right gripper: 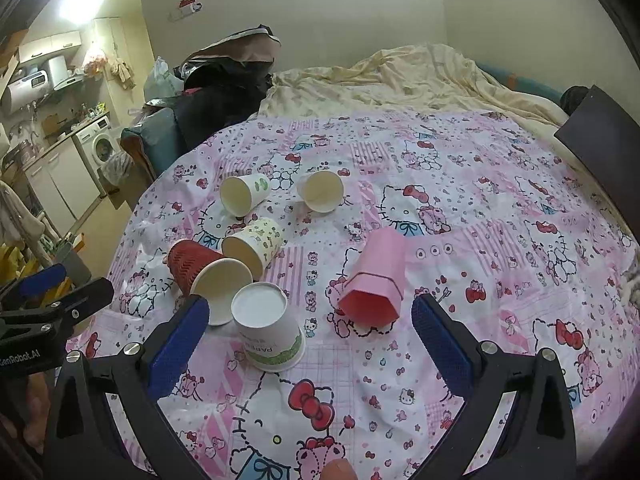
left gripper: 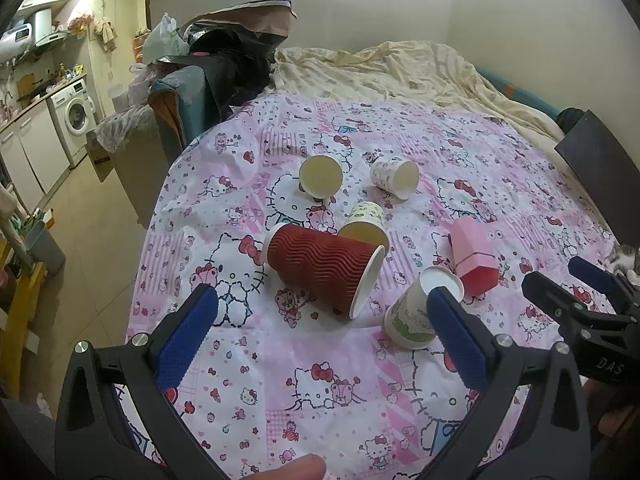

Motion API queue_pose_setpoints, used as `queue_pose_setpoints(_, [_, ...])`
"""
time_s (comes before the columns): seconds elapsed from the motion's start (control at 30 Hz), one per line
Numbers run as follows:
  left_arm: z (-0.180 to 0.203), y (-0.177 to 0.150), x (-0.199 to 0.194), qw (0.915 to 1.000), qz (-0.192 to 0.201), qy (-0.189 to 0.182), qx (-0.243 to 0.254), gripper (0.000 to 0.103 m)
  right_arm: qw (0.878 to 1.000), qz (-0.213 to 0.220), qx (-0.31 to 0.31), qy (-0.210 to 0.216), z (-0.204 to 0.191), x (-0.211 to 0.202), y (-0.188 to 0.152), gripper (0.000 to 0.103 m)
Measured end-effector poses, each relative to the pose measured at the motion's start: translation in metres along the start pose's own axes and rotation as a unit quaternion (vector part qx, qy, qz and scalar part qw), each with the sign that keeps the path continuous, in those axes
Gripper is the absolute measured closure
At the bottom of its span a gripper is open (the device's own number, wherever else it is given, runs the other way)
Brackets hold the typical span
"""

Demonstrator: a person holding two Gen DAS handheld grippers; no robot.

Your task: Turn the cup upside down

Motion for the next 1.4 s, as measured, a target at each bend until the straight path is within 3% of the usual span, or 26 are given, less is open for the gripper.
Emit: queue_pose_setpoints(1.4, [0.0043,0.0042,-0.0059,1.0,0.006,-0.001,-0.002,0.0,1.0,-0.001,-0.005,-0.004,0.0003,0.0005,0.0001,0.0])
Point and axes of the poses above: each gripper's, at about its wrist camera, not at the fingertips, and x roughly the way its jaws point, z to its right, y to its top, the point moved 10 cm from there along x, roughly the way its jaws point, and after that the axes turned 2 degrees about -x, right-handed, at the moved point
